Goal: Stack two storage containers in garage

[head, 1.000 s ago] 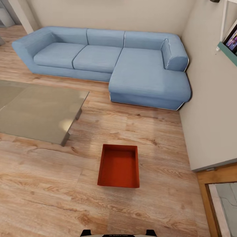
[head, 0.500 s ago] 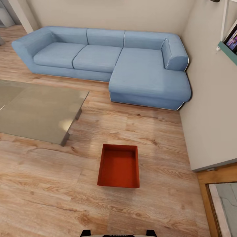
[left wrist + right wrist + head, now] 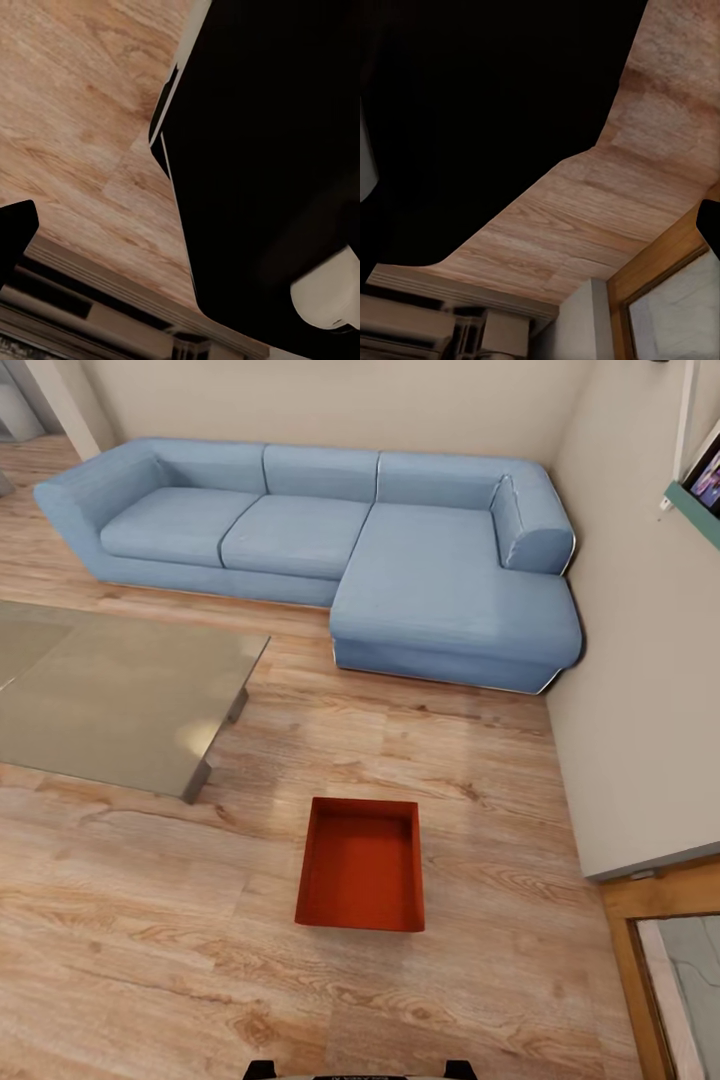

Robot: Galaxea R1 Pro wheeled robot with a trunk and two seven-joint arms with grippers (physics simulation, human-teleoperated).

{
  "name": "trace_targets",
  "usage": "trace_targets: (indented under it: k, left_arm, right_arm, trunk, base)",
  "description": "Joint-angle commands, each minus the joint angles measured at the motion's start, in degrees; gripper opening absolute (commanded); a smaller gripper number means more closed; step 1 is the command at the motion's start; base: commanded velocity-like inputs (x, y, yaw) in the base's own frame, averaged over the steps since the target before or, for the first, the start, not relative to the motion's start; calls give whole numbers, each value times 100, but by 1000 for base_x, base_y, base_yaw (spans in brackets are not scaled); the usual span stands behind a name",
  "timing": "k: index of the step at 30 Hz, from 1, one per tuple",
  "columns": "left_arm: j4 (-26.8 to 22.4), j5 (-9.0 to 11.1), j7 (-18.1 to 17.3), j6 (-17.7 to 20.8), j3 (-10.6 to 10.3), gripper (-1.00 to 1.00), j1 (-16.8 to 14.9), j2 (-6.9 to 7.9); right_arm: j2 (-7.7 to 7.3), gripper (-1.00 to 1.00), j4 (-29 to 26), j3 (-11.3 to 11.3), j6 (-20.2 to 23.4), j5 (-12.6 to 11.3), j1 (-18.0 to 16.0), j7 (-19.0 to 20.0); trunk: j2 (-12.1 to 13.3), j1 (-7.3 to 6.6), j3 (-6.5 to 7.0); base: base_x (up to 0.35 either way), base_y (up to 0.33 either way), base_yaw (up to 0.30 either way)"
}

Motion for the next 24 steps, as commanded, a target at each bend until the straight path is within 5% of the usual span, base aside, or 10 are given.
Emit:
trace_targets:
  k: [1,24]
  left_arm:
    - [-1,42,16,-10,-49,100,0,0]
    - [-1,42,16,-10,-48,100,0,0]
  right_arm:
    - [2,100,17,37,-30,-16,-5,-13]
    - [10,100,17,37,-29,-16,-5,-14]
  trunk:
    - [-44,23,-21]
    - [-966,528,-434]
  base:
    - [0,0,0]
    - [0,0,0]
